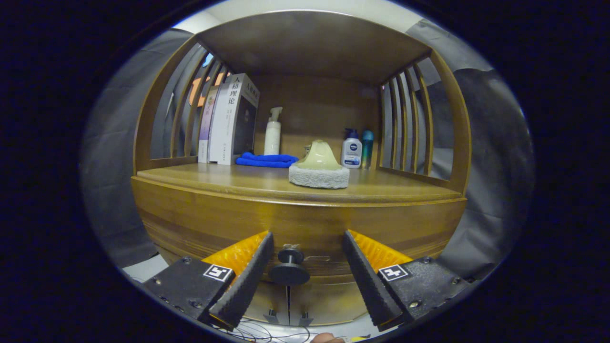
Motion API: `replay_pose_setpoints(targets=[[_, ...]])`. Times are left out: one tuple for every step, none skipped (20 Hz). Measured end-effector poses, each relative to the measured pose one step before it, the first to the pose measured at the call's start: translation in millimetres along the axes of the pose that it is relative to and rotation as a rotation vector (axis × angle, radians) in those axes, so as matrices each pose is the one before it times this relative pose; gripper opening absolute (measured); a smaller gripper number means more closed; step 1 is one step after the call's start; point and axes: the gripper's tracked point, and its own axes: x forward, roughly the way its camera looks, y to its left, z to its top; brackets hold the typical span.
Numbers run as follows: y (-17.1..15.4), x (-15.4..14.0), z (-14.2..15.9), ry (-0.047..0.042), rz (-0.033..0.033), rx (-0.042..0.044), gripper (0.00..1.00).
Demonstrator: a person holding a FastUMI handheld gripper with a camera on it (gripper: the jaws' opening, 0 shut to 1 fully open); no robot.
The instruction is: Pull open the drawer, take out the items inside it, and place them on the countertop above the cabinet.
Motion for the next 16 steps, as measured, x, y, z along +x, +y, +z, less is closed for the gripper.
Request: replay_pose_setpoints(targets=[[-0.18, 0.33, 0.27, -0.00107, 0.00156, -0.00158, 0.97], [0.00, -0.02, -0.22, -0.00174, 0.00014, 0.00094, 0.97], [-0.85, -0.26, 0.45, 0.00041, 0.00046, 0.00545, 0.97], [-2.31, -0.61, -0.13, -0.00014, -0.00319, 0.00879, 0.97], [-1.46, -2.17, 0.83, 0.00014, 0.00390, 0.01159, 0.98], [-0.41, -4.66, 1.35, -0.00334, 0.00658, 0.01294, 0.98], [-1.31, -6.35, 1.84, -0.00566, 0.00521, 0.00577, 0.97], [-3.65, -7.54, 1.38, -0.00765, -0.00389, -0.00180, 0.97], [-2.79, -9.74, 0.50, 0.00054, 0.00005, -0.00424, 0.98], [2.46, -17.08, -0.26, 0.00185, 0.00902, 0.00073, 0.97], [-0.81, -13.41, -1.02, -0.00111, 0.01370, 0.00500, 0.98], [-3.22, -15.46, -1.71, 0.00722, 0.00698, 0.00684, 0.98], [-4.18, -16.67, -2.72, 0.00995, 0.00973, 0.01533, 0.98], [-0.74, -16.78, -3.01, 0.01654, 0.02320, 0.00651, 0.98], [-4.87, -15.05, -3.52, 0.01867, 0.00570, 0.00809, 0.98], [-5.35, -14.85, -1.14, 0.01392, 0.00499, 0.00420, 0.97]])
